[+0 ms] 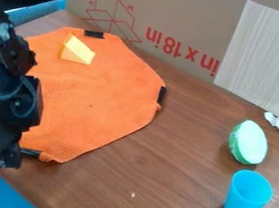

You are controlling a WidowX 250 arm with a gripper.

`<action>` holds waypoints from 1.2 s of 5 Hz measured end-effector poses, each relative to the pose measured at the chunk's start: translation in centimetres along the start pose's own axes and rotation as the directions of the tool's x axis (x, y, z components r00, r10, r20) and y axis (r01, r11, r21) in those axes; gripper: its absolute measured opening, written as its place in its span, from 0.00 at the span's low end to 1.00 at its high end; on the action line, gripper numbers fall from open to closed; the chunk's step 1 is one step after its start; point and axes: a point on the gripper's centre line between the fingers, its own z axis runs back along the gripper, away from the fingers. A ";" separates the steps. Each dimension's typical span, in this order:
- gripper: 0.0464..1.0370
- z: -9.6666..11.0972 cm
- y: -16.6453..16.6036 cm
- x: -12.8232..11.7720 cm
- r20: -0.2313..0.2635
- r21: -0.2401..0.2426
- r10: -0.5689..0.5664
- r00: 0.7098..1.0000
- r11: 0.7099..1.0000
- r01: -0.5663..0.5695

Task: Fold the cloth from bottom right to top left

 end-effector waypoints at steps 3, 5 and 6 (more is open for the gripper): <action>0.95 -1.1 -0.5 0.3 -0.021 0.005 0.021 1.000 1.000 -0.021; 0.55 -1.4 0.2 0.8 -0.015 -0.005 0.068 0.998 0.998 -0.069; 0.26 -1.6 0.2 0.8 -0.018 -0.008 0.082 0.996 0.997 -0.082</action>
